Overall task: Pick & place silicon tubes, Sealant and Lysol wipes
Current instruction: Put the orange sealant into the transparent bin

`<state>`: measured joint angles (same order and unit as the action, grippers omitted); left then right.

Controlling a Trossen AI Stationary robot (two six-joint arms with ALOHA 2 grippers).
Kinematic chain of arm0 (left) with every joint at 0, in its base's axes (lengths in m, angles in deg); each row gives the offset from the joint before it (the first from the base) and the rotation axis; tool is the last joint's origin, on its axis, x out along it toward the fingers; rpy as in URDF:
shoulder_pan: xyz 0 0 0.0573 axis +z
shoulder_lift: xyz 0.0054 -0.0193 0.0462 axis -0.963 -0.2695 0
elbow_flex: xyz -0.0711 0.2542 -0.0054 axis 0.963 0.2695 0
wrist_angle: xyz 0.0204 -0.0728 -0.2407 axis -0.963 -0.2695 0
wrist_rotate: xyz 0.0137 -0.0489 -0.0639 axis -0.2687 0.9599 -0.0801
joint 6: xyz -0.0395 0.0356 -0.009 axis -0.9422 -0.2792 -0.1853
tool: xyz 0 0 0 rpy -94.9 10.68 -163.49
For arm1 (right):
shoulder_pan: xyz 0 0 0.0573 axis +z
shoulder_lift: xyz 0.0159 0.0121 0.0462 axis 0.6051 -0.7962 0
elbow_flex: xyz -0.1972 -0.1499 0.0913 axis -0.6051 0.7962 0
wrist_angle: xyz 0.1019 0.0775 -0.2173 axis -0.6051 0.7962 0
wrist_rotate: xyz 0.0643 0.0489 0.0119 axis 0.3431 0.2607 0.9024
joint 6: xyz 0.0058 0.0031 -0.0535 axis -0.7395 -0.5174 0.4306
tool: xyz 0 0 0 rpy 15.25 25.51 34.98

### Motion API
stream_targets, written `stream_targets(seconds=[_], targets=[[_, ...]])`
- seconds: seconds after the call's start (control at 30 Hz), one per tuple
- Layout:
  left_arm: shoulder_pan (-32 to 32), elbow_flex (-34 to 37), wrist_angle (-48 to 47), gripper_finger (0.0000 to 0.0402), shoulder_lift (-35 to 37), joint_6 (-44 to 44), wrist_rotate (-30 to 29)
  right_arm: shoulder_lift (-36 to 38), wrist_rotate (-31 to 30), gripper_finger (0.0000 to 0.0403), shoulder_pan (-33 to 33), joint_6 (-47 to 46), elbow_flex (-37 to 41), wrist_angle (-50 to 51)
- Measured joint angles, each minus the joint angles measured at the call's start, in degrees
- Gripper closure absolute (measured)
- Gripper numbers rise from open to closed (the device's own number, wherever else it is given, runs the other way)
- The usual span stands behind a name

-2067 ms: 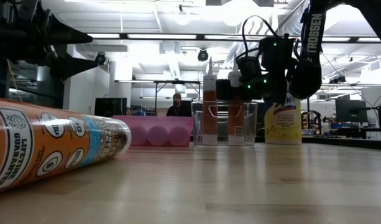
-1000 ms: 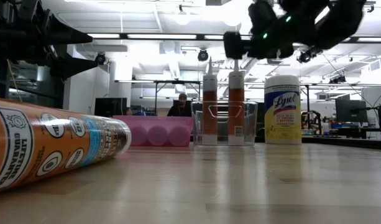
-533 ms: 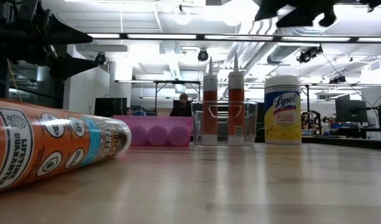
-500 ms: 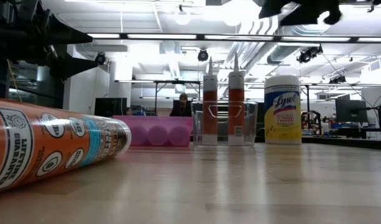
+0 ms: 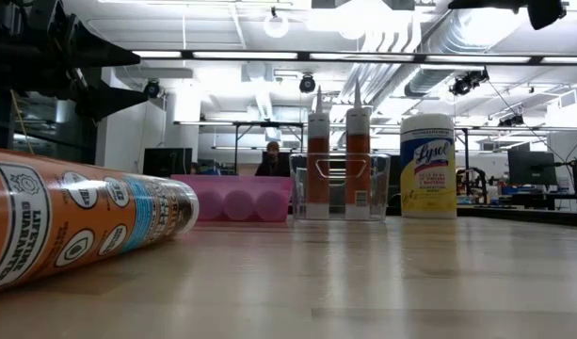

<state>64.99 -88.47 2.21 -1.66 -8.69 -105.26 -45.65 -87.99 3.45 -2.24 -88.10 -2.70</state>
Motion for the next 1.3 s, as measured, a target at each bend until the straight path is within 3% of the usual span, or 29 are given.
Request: stream_targets(seconds=[1.3], targets=[[0.01, -0.02, 0.37, 0.0032, 0.0, -0.02, -0.37, -0.02, 0.06, 0.0082, 1.82, -5.1, 0.0, 0.05]])
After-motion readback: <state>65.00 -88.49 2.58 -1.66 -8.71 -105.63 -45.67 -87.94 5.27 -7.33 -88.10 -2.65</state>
